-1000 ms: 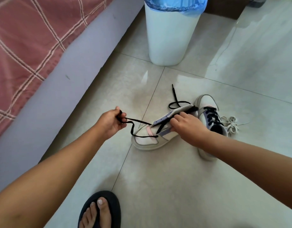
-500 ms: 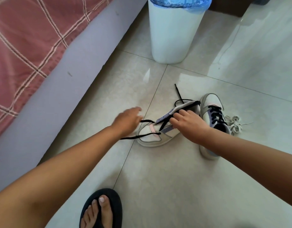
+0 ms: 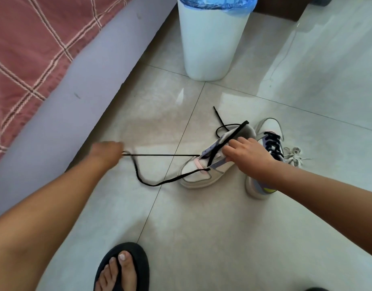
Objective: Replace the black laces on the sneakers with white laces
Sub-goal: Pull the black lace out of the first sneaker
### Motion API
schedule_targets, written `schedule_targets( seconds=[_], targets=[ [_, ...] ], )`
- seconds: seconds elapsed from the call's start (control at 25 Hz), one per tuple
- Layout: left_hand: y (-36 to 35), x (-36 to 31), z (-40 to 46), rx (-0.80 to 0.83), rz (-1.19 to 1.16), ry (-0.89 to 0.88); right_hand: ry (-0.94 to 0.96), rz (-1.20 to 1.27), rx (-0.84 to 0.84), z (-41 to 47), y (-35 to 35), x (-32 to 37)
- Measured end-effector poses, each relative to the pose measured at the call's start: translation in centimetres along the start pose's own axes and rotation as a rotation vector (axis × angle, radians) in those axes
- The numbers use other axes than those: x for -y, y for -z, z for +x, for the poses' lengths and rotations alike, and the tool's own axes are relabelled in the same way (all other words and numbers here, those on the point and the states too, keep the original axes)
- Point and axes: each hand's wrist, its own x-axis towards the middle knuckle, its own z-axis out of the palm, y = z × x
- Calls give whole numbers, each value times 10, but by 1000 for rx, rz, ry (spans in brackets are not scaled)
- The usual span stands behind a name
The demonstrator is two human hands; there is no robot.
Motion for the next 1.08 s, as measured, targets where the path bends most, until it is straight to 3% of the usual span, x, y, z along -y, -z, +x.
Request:
schedule_targets(
  seconds=[0.08, 0.16, 0.36, 0.52, 0.64, 0.8, 0.88, 0.96, 1.08],
  targets=[
    [-12, 19, -6, 254, 93, 137, -28, -4, 12, -6, -3, -3],
    [-10, 2, -10, 323, 100, 69, -37, -3, 21, -7, -6, -2],
    [33, -101, -20, -139, -295, -379, -15, 38, 30, -3, -9, -1],
    [53, -147, -18, -245, -141, -598, -9, 47, 31, -7, -12, -2],
    [47, -129, -4, -175, -226, -545, 13, 74, 26, -8, -9, -3],
    [27, -55, 4, -81, -118, -164, -17, 81, 50, -15, -9, -11],
    [27, -49, -6, -86, -176, -97, -49, 87, 45, -13, -10, -10],
    [33, -78, -21, -172, -198, -229, -66, 118, 42, -7, -8, 0],
    [43, -139, -49, -481, -51, -589, -49, 186, -9, 9, -7, 20]
  ],
)
